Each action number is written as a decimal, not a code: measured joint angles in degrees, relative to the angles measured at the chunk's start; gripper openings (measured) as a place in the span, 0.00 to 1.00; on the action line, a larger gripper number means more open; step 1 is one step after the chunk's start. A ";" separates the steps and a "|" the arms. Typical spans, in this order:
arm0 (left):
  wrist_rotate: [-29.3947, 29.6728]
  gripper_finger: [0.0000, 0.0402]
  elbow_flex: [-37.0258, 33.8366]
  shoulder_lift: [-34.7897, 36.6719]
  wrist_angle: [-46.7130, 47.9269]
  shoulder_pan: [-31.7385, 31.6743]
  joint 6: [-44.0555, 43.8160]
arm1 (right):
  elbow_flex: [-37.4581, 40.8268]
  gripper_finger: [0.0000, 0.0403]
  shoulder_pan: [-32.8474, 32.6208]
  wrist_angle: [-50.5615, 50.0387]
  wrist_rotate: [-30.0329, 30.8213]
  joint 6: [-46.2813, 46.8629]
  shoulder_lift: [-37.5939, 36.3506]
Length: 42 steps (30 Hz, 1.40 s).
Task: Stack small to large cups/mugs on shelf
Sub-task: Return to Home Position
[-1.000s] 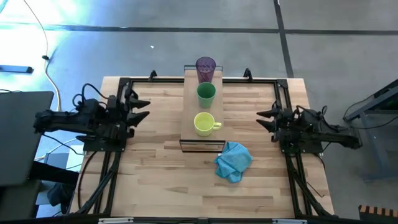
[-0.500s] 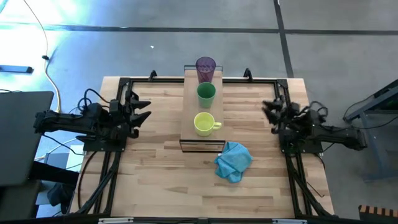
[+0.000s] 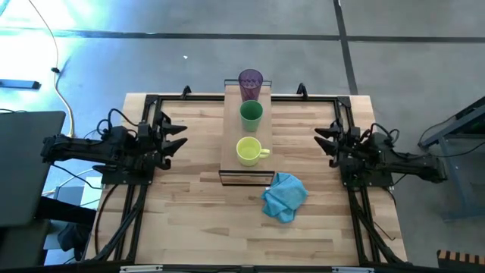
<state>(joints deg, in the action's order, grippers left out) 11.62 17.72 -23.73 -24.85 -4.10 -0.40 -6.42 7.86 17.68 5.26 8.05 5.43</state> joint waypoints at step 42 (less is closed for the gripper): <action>-3.02 0.46 -10.66 7.00 -6.01 0.00 0.57 | 1.79 0.36 -0.04 -11.21 -4.45 0.53 0.01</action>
<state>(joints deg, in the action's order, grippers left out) 8.60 7.06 -16.73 -30.86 -4.10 0.16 -4.62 7.81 6.47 0.81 8.58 5.44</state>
